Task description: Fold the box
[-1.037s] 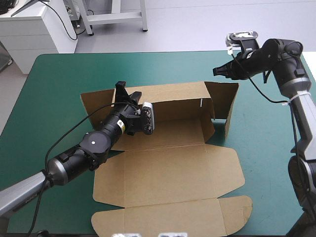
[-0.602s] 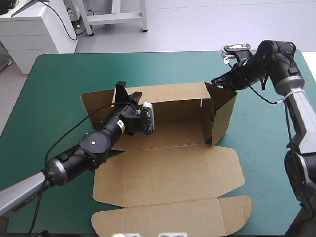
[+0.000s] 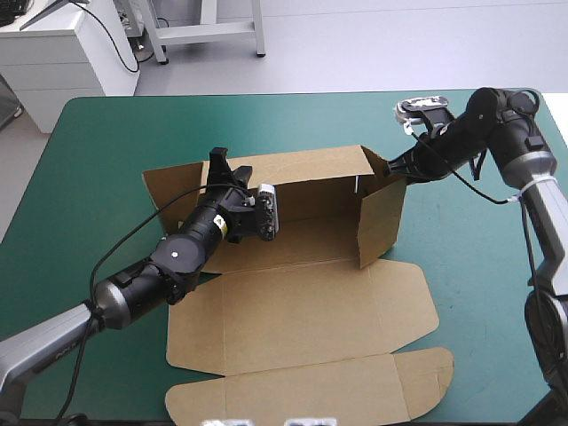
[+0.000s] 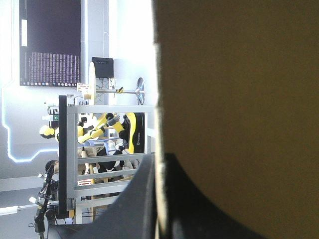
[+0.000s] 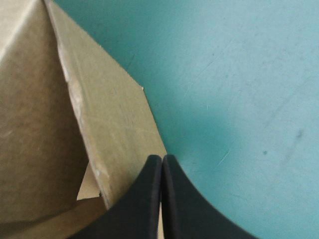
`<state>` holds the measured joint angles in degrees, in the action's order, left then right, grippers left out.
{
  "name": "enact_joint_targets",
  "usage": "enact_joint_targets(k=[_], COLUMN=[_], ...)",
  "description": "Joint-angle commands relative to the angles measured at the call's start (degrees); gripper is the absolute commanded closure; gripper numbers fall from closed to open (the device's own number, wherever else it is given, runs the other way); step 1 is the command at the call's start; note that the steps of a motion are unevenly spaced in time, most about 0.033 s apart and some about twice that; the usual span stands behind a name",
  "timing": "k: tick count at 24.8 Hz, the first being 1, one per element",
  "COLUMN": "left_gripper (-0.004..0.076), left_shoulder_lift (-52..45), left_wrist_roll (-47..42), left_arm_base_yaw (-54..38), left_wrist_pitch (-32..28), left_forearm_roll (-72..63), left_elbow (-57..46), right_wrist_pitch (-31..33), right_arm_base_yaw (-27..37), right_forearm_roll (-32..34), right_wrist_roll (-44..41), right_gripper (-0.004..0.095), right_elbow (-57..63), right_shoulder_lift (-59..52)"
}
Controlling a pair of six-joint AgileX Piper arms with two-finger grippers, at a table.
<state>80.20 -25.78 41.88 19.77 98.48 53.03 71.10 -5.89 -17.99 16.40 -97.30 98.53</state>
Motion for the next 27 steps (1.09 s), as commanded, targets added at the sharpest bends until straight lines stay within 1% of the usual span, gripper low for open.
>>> enact_joint_targets(k=[1, 3, 5, 6, 8, 9, 10, 11, 12, 14, 17, 21, 24, 27], left_gripper=[0.0731, 0.0731, 0.0731, 0.0731, 0.0731, 0.0731, 0.0731, 0.0731, 0.0731, 0.0731, 0.0731, 0.0731, 0.0731, 0.0731], left_shoulder_lift=[-1.8, -1.8, -1.8, -1.8, -1.8, -1.8, -1.8, -1.8, -1.8, -1.8, -1.8, -1.8, -1.8, -1.7], left_wrist_roll=[-0.2, -0.2, -0.2, -0.2, -0.2, -0.2, -0.2, -0.2, -0.2, -0.2, -0.2, -0.2, -0.2, -0.2], left_arm_base_yaw=[0.3, 0.3, 0.3, 0.3, 0.3, 0.3, 0.3, 0.3, 0.3, 0.3, 0.3, 0.3, 0.3, 0.3], left_wrist_pitch=[1.0, 0.7, 0.7, 0.7, 0.7, 0.7, 0.7, 0.6, 0.4, -0.5, -0.7, -0.6, -0.4, -0.2], left_forearm_roll=[3.7, 3.7, 3.7, 3.7, 3.7, 3.7, 3.7, 3.7, 3.7, 3.7, 3.9, 3.9, 3.9, 3.9], left_elbow=[1.6, 1.6, 1.6, 1.6, 1.6, 1.6, 1.6, 1.6, 1.6, 1.6, 1.6, 1.6, 1.6, 1.6], right_wrist_pitch=[-2.1, -7.0, -9.7, -10.8, -16.7, -20.7, -24.0, -28.3, -30.4, -35.0, -36.9, -35.5, -33.7, -32.9], right_arm_base_yaw=[0.4, 0.4, 0.4, 0.4, 0.4, 0.4, 0.4, 0.4, 0.4, 0.4, 0.4, 0.4, 0.4, 0.4], right_forearm_roll=[-4.1, -10.2, -13.1, -13.4, -14.3, -15.9, -18.1, -21.3, -23.3, -29.4, -35.9, -36.5, -34.8, -32.3], right_wrist_roll=[3.6, 10.7, 14.3, 15.8, 18.5, 21.8, 24.9, 29.7, 33.2, 40.6, 48.9, 54.5, 55.1, 55.1], right_gripper=[0.0929, 0.0929, 0.0927, 0.0927, 0.0926, 0.0926, 0.0926, 0.0926, 0.0927, 0.0927, 0.0927, 0.0909, 0.0829, 0.0703], right_elbow=[0.9, 4.3, 7.9, 9.4, 14.7, 18.8, 22.9, 27.6, 29.9, 35.0, 39.7, 42.4, 42.6, 42.6], right_shoulder_lift=[-4.6, -6.2, -7.4, -8.2, -10.9, -13.0, -14.8, -17.2, -18.6, -21.0, -22.6, -22.7, -22.7, -22.9])
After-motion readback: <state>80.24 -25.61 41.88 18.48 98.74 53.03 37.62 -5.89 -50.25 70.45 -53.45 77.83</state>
